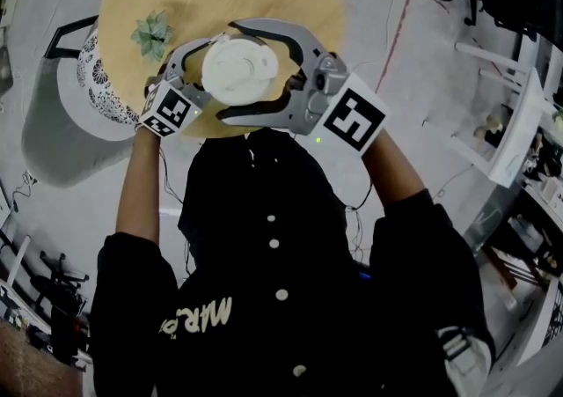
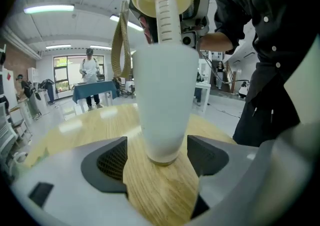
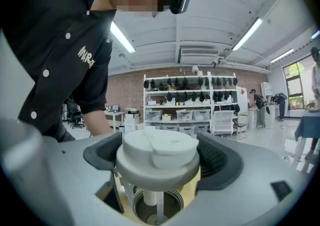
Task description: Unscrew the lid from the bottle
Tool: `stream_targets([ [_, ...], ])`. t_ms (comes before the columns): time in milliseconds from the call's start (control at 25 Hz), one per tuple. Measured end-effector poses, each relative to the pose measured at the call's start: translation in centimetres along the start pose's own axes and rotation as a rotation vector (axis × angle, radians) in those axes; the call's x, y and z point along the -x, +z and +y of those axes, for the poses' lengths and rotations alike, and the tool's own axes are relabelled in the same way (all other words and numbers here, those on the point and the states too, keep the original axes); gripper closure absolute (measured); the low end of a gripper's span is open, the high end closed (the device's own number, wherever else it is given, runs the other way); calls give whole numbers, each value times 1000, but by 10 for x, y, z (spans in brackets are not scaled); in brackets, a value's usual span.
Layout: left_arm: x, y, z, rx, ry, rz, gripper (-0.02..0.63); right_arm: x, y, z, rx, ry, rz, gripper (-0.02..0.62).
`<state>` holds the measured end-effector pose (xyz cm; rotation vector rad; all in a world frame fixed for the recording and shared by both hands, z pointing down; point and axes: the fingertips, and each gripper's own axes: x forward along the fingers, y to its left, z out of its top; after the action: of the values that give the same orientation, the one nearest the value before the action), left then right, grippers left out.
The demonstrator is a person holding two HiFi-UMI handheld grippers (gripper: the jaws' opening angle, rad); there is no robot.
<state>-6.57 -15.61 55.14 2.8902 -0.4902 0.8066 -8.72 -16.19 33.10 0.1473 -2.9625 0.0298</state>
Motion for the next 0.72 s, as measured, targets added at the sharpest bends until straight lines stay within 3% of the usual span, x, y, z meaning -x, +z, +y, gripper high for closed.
stream_targets([
  [240, 60, 34, 2, 49, 153, -34, 250, 20, 61, -10, -44, -125, -62, 127],
  [440, 123, 92, 11, 118, 345, -148, 272, 45, 93, -30, -48, -299, -90, 127],
  [640, 180, 134, 27, 208, 577, -176, 456, 71, 110, -44, -36, -505, -129, 127],
  [720, 202, 152, 36, 269, 650, -225, 537, 79, 117, -47, -18, -560, -146, 127],
])
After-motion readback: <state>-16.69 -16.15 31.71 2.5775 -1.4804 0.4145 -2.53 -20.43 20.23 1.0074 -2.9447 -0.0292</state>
